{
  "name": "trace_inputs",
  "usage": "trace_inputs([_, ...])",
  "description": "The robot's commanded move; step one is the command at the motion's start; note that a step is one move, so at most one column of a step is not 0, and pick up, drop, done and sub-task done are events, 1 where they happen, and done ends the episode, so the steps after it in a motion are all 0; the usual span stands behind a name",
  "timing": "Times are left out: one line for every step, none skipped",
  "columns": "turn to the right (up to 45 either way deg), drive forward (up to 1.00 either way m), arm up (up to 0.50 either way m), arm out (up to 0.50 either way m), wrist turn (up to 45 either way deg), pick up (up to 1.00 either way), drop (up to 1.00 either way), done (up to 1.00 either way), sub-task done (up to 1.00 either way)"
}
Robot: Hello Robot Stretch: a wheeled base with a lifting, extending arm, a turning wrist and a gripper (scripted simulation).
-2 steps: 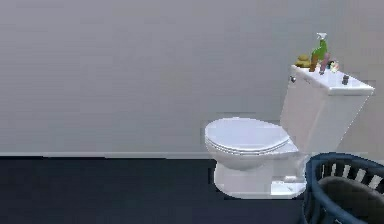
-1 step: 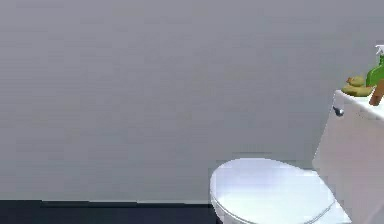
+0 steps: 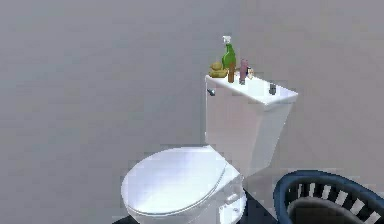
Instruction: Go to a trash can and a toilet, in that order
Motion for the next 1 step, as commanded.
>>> trace_inputs([0.0,0.00,0.00,0.00,0.0,0.00,0.00,1.00,0.00])
